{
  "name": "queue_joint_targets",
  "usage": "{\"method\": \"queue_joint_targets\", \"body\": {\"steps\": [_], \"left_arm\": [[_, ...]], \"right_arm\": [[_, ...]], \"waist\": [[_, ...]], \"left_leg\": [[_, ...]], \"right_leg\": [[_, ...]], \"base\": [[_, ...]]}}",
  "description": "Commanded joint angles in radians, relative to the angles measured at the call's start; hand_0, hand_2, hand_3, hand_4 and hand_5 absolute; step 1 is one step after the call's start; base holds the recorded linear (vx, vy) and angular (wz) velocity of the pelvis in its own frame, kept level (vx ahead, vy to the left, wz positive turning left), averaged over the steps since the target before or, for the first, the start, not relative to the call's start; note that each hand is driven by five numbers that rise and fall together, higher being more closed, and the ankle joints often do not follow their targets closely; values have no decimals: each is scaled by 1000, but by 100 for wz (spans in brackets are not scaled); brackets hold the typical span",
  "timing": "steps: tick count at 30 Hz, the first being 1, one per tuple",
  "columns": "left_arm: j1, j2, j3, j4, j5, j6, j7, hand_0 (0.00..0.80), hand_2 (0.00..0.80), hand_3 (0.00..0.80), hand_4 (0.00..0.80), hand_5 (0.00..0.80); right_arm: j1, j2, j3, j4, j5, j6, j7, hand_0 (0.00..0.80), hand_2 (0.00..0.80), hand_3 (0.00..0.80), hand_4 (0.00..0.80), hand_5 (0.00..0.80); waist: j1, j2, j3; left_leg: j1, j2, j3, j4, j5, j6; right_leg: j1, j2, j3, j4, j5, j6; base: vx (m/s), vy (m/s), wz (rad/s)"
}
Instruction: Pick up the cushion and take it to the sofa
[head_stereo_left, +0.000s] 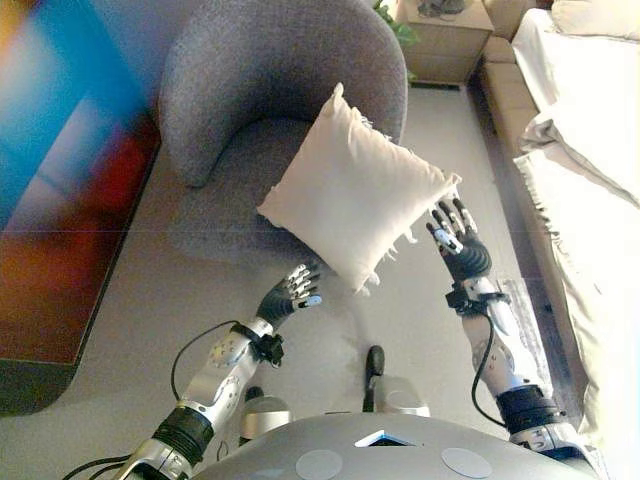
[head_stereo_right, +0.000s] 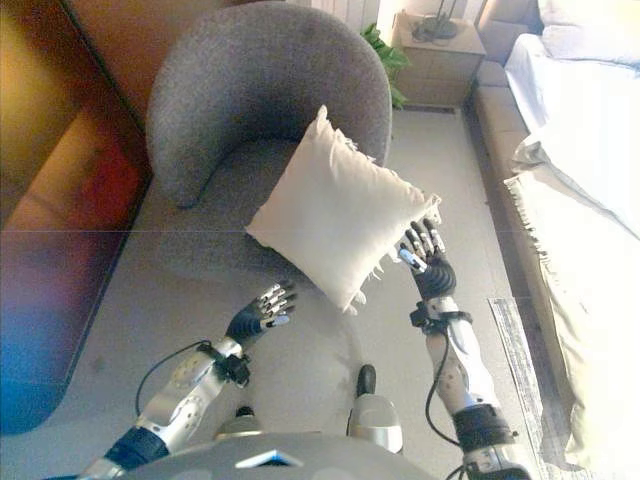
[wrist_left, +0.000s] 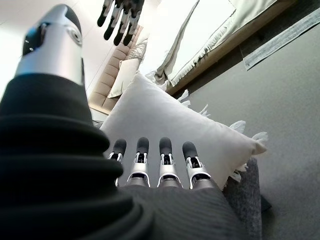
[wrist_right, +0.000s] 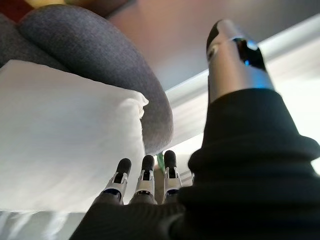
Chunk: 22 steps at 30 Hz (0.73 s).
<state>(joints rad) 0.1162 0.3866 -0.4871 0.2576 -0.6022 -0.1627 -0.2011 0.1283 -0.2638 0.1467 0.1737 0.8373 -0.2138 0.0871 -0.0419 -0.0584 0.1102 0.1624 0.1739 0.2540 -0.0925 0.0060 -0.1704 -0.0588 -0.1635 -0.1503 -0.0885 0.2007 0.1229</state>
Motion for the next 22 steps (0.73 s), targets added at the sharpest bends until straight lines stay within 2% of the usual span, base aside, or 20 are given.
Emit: {"method": "queue_joint_targets", "body": {"steps": [1,8,22], "left_arm": [[-64,-34,31,-64,10,-61,27,0,0,0,0,0],[-69,-42,35,-74,6,-58,44,0,0,0,0,0],[-62,-43,34,-83,3,-36,46,0,0,0,0,0]], "right_arm": [[-47,6,13,-14,54,-75,24,0,0,0,0,0],[-36,15,58,-5,17,-95,39,0,0,0,0,0],[-41,12,63,-14,16,-82,25,0,0,0,0,0]], "waist": [[-26,10,36],[-35,12,38],[-32,8,21]], "left_leg": [[-56,-108,11,15,-34,131],[-51,-127,25,20,-48,149],[-34,-134,34,19,-60,156]], "right_leg": [[27,16,-29,4,-68,60],[18,22,-7,6,-63,60],[40,27,1,1,-73,59]], "base": [[-82,41,-25],[-35,38,-11],[5,5,-2]]}}
